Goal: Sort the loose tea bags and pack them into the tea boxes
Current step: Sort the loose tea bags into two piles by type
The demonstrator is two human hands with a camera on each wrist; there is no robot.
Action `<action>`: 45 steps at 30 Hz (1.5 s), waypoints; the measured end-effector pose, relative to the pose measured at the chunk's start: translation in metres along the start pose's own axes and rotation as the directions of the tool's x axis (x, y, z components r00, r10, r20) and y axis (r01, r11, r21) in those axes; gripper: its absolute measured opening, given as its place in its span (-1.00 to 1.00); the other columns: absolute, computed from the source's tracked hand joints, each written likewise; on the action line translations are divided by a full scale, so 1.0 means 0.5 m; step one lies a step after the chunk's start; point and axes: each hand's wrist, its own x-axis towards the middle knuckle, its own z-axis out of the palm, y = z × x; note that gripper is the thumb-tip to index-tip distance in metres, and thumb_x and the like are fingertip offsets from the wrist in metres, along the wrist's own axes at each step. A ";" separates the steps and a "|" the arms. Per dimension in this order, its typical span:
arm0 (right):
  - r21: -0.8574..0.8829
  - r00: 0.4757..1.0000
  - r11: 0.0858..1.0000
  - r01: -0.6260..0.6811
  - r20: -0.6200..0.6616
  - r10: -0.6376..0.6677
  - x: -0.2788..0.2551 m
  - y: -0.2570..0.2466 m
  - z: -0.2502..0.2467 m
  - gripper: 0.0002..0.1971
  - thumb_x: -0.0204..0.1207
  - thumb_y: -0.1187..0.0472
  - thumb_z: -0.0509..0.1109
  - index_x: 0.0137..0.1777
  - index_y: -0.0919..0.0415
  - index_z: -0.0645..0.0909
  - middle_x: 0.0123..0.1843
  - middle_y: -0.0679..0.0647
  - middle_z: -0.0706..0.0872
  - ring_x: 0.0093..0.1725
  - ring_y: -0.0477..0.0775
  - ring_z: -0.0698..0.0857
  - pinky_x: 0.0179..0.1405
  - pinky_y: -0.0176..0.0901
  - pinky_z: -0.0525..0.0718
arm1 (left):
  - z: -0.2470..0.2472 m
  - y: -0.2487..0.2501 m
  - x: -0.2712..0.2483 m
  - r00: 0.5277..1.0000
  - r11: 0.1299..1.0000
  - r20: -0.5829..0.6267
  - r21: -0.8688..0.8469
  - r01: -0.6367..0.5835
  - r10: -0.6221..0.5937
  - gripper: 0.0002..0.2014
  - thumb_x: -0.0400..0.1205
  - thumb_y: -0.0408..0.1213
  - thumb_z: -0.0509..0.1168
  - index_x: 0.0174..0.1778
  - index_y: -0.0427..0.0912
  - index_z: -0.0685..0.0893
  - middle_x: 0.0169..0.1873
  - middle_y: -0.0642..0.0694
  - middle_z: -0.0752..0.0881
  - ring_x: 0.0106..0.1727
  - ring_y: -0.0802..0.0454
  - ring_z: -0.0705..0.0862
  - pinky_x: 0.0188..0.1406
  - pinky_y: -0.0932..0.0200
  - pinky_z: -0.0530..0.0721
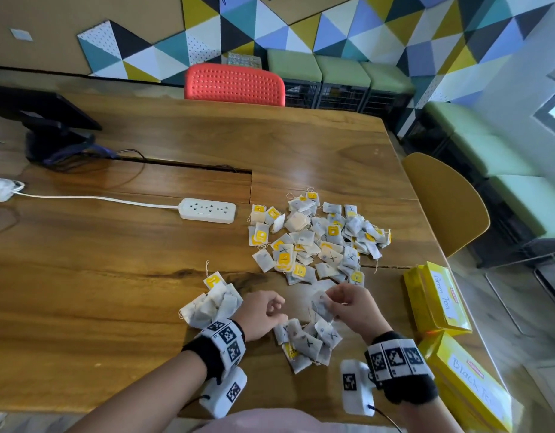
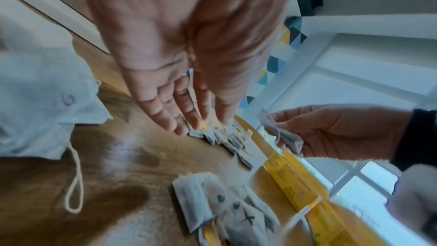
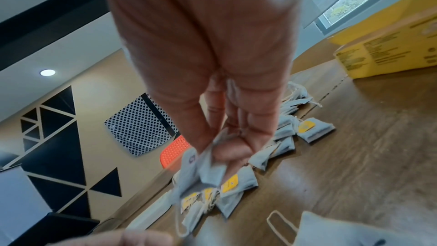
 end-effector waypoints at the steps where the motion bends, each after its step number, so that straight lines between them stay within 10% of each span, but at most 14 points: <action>1: 0.006 1.000 1.000 0.002 -0.001 -0.002 -0.001 -0.004 0.008 -0.92 0.46 0.31 0.54 -0.20 0.18 0.68 -0.28 0.05 0.77 -0.34 -0.07 0.71 -0.34 -0.25 0.69 | -0.012 0.001 -0.003 0.999 0.999 -0.030 -0.043 0.010 -0.012 -0.75 0.57 -0.16 0.43 0.15 -0.10 0.71 -0.11 0.11 0.69 -0.04 0.18 0.66 -0.15 0.58 0.51; 8: 0.141 0.992 0.988 0.063 0.100 -0.078 -0.001 -0.055 0.117 -0.86 0.33 0.40 0.60 -0.14 0.35 0.72 -0.22 0.19 0.79 -0.22 0.01 0.76 -0.14 -0.14 0.77 | -0.077 -0.008 -0.037 1.000 0.974 -0.021 -0.225 0.000 -0.005 -0.87 0.52 -0.23 0.49 -0.05 -0.09 0.74 -0.19 -0.03 0.79 -0.21 0.07 0.76 -0.23 0.24 0.72; 11: 0.144 0.992 0.989 0.009 0.123 -0.027 0.027 -0.051 0.130 -0.88 0.40 0.37 0.55 -0.14 0.20 0.71 -0.15 0.16 0.79 -0.11 0.11 0.78 0.01 0.05 0.79 | -0.118 -0.045 -0.056 0.992 0.996 -0.126 -0.094 -0.012 0.000 -0.89 0.53 -0.29 0.47 -0.17 0.03 0.70 -0.25 0.09 0.76 -0.29 0.23 0.70 -0.30 0.45 0.61; 17: -0.307 0.995 0.949 0.069 -0.053 -0.090 0.127 -0.069 0.108 -0.73 0.50 0.26 0.44 0.19 0.20 0.64 0.17 0.11 0.67 0.17 0.10 0.66 0.14 -0.15 0.62 | -0.196 -0.107 -0.120 0.962 0.997 -0.265 0.025 0.076 -0.067 -0.78 0.57 -0.25 0.42 0.06 0.12 0.61 -0.05 0.13 0.61 -0.19 0.21 0.64 -0.32 0.41 0.59; 22: -0.748 0.969 0.617 0.246 0.191 -0.155 0.224 -0.075 0.154 -0.31 0.45 0.34 0.42 0.55 -0.07 0.32 0.63 0.05 0.17 0.61 0.24 0.17 0.45 0.24 0.46 | -0.205 -0.132 -0.133 0.956 0.995 -0.281 0.027 0.099 -0.088 -0.79 0.62 -0.23 0.36 0.11 0.12 0.57 -0.07 0.19 0.66 -0.19 0.25 0.66 -0.30 0.43 0.63; 26: -0.771 0.978 0.602 0.210 0.163 -0.132 0.265 -0.041 0.170 -0.47 0.50 0.46 0.30 0.40 -0.04 0.52 0.40 0.10 0.51 0.46 0.20 0.43 0.37 0.03 0.55 | -0.202 -0.131 -0.120 0.964 0.998 -0.261 -0.047 0.035 -0.046 -0.79 0.63 -0.27 0.35 0.09 0.14 0.59 -0.10 0.13 0.70 -0.20 0.27 0.68 -0.34 0.38 0.66; 32: -0.107 0.985 0.988 -0.112 -0.141 0.096 0.234 -0.051 0.114 -0.76 0.48 0.30 0.37 0.14 0.16 0.63 0.03 0.21 0.69 0.15 0.30 0.69 0.09 0.01 0.65 | -0.200 -0.099 -0.080 0.960 0.998 -0.274 -0.015 -0.069 0.062 -0.79 0.62 -0.28 0.36 0.06 0.14 0.61 -0.10 0.22 0.68 -0.15 0.24 0.69 -0.14 0.26 0.72; 36: 0.571 0.959 0.779 -0.259 0.058 0.276 0.128 -0.069 0.092 -0.89 0.54 0.47 0.34 0.03 0.36 0.61 -0.11 0.31 0.69 -0.17 0.22 0.74 -0.10 0.18 0.73 | -0.182 -0.058 -0.056 0.965 0.989 -0.219 0.006 -0.149 0.147 -0.79 0.61 -0.30 0.37 0.08 0.09 0.65 -0.09 0.20 0.71 -0.05 0.34 0.65 -0.16 0.52 0.58; 45: 0.802 0.935 0.482 -0.353 0.280 0.220 0.010 -0.080 0.140 -0.85 0.62 0.51 0.22 0.10 0.50 0.59 -0.13 0.33 0.76 -0.22 0.20 0.78 -0.28 -0.05 0.80 | -0.091 0.010 -0.017 0.992 0.990 -0.011 -0.064 -0.124 0.124 -0.43 0.52 0.01 0.46 0.39 -0.13 0.52 0.21 0.02 0.62 0.21 0.13 0.64 0.21 0.28 0.60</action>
